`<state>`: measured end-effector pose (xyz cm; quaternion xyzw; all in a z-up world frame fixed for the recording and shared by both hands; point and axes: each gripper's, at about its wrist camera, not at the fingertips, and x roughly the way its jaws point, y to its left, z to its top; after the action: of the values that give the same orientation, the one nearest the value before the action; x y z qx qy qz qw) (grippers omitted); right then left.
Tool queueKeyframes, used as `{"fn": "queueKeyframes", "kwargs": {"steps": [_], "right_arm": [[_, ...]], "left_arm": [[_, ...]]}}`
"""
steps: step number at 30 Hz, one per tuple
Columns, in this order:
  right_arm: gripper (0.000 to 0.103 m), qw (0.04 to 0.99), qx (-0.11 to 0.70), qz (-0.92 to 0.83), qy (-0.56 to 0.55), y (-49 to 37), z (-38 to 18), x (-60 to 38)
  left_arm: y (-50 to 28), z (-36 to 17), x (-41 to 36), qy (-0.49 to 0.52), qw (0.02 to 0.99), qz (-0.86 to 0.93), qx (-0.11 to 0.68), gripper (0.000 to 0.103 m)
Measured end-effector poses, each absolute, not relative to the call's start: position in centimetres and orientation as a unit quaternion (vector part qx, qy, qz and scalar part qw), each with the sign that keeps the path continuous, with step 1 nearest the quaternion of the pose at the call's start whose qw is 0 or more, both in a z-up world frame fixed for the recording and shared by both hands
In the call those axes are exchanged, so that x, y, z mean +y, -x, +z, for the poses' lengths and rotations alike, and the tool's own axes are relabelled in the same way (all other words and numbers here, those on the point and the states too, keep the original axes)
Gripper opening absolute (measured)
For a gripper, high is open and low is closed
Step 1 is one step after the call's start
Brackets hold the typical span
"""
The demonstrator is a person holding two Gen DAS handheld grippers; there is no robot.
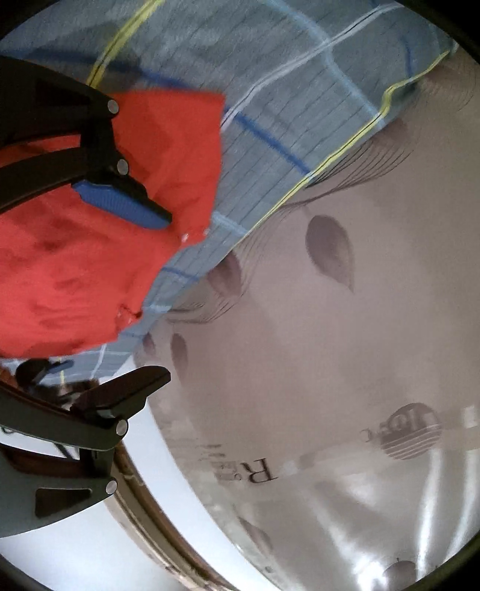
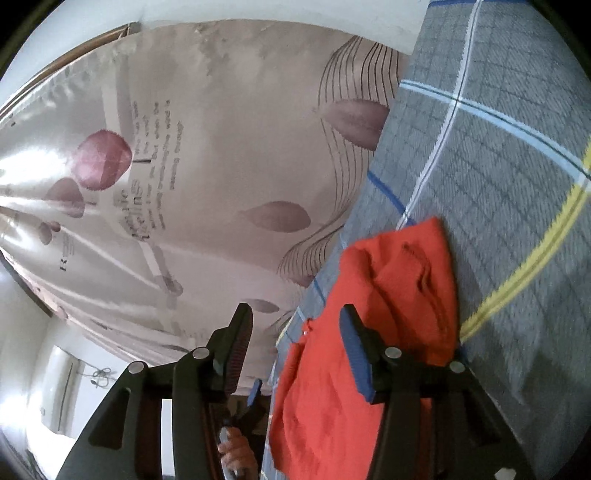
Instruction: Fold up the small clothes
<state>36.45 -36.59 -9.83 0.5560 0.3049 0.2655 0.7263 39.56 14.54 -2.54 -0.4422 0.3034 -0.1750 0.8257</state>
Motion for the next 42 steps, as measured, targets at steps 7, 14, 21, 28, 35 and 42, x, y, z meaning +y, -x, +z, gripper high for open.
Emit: {"fn": "queueKeyframes", "kwargs": {"steps": [7, 14, 21, 28, 35, 42], "right_arm": [[0.05, 0.795, 0.354, 0.265, -0.415, -31.9, -6.7, -34.9], [0.051, 0.851, 0.369, 0.237, -0.288, -27.7, -5.9, -32.5], [0.052, 0.844, 0.366, 0.229, -0.318, -27.2, -7.4, -33.3], [0.053, 0.838, 0.361, 0.232, -0.337, -27.0, -7.9, -34.0], [0.053, 0.844, 0.35, 0.222, -0.34, -26.6, -7.5, -34.4], [0.053, 0.888, 0.358, 0.186, -0.223, -29.2, -4.4, -32.8]], "left_arm": [[-36.0, -2.5, 15.5, 0.301, 0.874, -0.142, 0.354, 0.077], [-33.4, -1.9, 10.5, 0.218, 0.862, -0.267, 0.372, 0.077], [-37.6, -4.5, 6.0, 0.214, 0.844, -0.264, 0.415, 0.077], [-38.8, -4.1, 13.2, 0.267, 0.892, -0.099, 0.352, 0.077], [-34.5, -5.6, 20.3, 0.352, 0.871, -0.046, 0.339, 0.077], [-28.4, -7.2, 16.5, 0.324, 0.871, -0.103, 0.353, 0.077]]}}
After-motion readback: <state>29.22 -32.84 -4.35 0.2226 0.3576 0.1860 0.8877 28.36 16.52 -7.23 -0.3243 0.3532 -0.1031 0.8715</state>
